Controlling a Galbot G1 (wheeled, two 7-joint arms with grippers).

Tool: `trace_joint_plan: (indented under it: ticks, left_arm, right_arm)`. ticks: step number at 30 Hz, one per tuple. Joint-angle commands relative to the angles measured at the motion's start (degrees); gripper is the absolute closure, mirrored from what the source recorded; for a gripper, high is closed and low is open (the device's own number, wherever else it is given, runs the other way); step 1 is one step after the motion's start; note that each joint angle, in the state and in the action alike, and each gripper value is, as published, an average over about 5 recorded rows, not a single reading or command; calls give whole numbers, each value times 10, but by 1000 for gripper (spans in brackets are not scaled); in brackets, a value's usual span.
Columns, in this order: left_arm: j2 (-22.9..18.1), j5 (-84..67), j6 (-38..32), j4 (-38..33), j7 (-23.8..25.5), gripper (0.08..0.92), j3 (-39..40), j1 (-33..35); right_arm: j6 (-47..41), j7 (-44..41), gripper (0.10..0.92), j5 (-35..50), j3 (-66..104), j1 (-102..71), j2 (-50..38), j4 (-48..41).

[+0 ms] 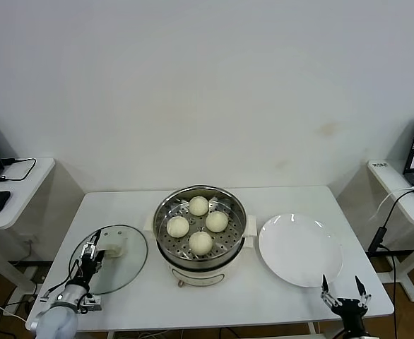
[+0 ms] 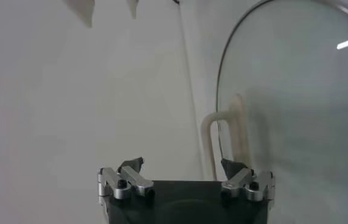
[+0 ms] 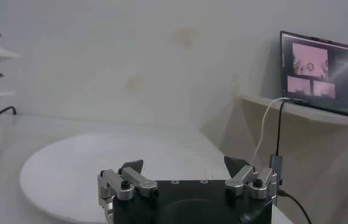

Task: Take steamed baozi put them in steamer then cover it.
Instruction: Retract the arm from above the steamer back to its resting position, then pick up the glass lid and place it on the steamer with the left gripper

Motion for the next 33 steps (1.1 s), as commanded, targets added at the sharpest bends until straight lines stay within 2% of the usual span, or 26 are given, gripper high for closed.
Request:
trace_joint_plan:
  ticks: [1, 4, 13, 22, 25, 28, 33]
  left_arm:
    - [-3, -20, -10, 38, 0, 180, 4, -28]
    - [-4, -24, -14, 40, 1, 222, 4, -29]
    - [-2, -36, -27, 71, 7, 467, 8, -43]
    - [-3, -46, -45, 80, -20, 727, 4, -44]
    - [-1, -40, -44, 53, -26, 808, -4, -32]
    - [4, -33, -27, 2, -25, 852, -15, -10]
    - [20, -50, 21, -98, -9, 855, -36, 38]
  right_arm:
    - [2, 1, 203, -4, 1, -2, 3, -1]
    - [3, 1, 203, -5, 0, -2, 4, -2]
    - [4, 1, 203, -9, -3, -2, 8, -3]
    - [6, 1, 203, -14, -3, -5, 9, -2]
    - [7, 0, 203, -16, -3, -6, 9, -1]
    - [10, 0, 203, -22, -5, -8, 7, 0]
    - [11, 0, 203, -29, -10, -14, 0, 7]
